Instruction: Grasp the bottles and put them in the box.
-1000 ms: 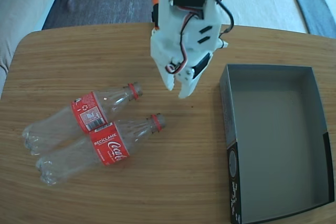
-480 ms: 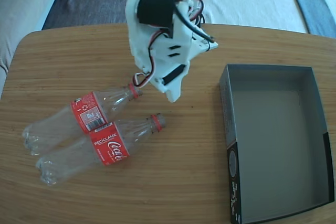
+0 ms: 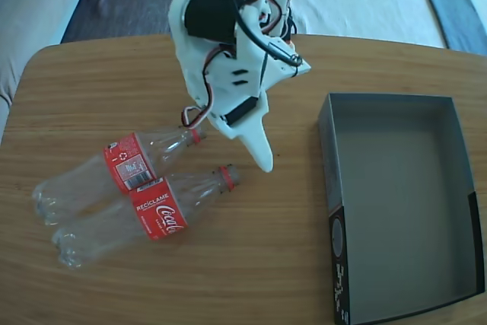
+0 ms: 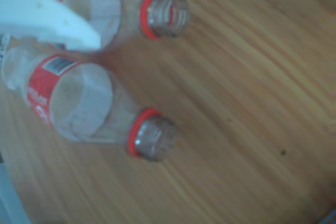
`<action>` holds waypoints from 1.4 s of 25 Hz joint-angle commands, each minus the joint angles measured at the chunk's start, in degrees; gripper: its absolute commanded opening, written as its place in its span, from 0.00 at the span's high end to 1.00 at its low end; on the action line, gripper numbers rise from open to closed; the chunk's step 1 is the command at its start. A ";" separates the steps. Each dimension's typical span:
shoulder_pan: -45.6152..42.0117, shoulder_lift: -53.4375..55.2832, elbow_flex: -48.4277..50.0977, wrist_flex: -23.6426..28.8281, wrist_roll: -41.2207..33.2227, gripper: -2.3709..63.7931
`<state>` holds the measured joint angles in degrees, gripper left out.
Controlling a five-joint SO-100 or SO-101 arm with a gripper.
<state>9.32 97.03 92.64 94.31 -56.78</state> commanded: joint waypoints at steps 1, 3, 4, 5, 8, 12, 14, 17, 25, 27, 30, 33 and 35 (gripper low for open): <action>-1.41 -3.34 -3.25 3.96 0.09 0.14; -1.93 -6.33 -5.36 3.96 1.23 0.16; -1.93 -7.56 -6.59 3.96 2.11 0.16; -1.67 -8.53 -7.56 3.96 2.64 0.17; 0.18 -10.90 -8.70 3.96 2.81 0.17; 4.66 -12.22 -7.38 3.96 2.90 0.17; 6.94 -12.22 -5.89 3.96 2.90 0.17; 9.23 -12.13 -3.60 3.96 2.90 0.17; 4.22 -11.25 -2.81 1.05 7.65 0.17; 2.99 -11.34 -2.81 -1.67 9.14 0.17; 1.23 -11.78 -2.81 -2.90 10.28 0.17; -0.26 -12.22 -2.72 -3.60 10.99 0.17; -1.14 -12.30 -2.02 -5.80 13.97 0.17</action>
<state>9.23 84.11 91.49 89.91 -44.74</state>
